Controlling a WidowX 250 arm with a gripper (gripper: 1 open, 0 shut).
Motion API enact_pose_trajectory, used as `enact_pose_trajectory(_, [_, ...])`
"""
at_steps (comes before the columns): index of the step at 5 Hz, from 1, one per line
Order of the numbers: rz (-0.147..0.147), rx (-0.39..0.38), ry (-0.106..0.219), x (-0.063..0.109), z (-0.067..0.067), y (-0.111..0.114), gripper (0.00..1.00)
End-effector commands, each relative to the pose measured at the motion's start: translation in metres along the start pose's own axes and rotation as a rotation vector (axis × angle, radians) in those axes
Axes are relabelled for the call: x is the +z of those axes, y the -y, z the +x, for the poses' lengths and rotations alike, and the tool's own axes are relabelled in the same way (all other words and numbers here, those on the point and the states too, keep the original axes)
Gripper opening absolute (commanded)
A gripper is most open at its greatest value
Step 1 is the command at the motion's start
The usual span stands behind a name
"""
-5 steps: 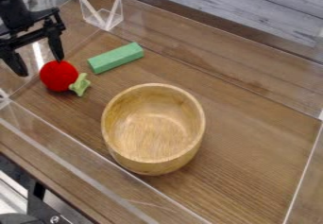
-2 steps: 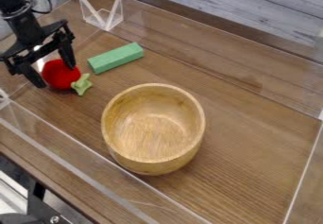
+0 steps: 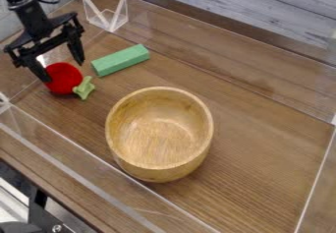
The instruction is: Move the red object to the right side of the table
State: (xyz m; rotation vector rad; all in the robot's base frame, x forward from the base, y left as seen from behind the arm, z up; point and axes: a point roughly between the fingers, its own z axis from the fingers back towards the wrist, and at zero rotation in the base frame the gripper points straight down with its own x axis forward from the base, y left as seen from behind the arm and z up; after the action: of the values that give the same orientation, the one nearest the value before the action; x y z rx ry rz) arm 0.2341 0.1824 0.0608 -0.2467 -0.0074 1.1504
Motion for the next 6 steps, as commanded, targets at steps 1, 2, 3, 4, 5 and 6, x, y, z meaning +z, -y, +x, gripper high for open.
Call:
enact_pose_trajectory(1, [-0.033, -0.046, 0.086, 0.028, 0.015, 0.002, 1.00])
enact_pose_trajectory(2, [-0.033, -0.031, 0.098, 0.025, 0.026, -0.005, 1.00])
enact_pose_trajectory(3, [-0.033, -0.011, 0.110, 0.018, 0.029, -0.009, 1.00])
enact_pose_trajectory(4, [-0.032, 0.004, 0.123, 0.008, 0.029, -0.010, 1.00])
enact_pose_trajectory(5, [-0.031, -0.012, 0.132, 0.004, 0.028, -0.010, 1.00])
enact_pose_trajectory(6, [-0.029, 0.000, 0.137, 0.002, 0.028, -0.007, 0.00])
